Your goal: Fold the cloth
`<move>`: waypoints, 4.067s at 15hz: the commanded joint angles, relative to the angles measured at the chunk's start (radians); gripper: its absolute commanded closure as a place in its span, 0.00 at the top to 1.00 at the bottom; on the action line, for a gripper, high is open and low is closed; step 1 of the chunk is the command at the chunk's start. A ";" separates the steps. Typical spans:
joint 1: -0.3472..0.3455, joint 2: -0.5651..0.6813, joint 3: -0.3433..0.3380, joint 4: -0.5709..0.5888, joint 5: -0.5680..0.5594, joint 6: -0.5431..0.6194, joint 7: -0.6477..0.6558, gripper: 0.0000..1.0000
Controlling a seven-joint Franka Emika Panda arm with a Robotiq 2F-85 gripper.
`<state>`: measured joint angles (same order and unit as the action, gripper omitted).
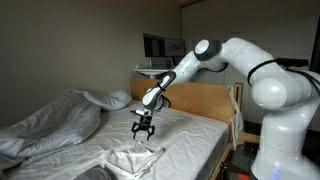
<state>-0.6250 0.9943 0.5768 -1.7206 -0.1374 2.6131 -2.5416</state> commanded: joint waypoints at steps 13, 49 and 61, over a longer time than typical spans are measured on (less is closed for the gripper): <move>-0.072 0.179 0.034 0.128 -0.047 -0.003 -0.058 1.00; -0.055 0.350 0.136 0.206 -0.083 0.271 -0.057 0.11; -0.126 0.431 0.270 0.310 -0.192 0.169 -0.056 0.10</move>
<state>-0.6981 1.3803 0.7711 -1.4415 -0.2584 2.8259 -2.5980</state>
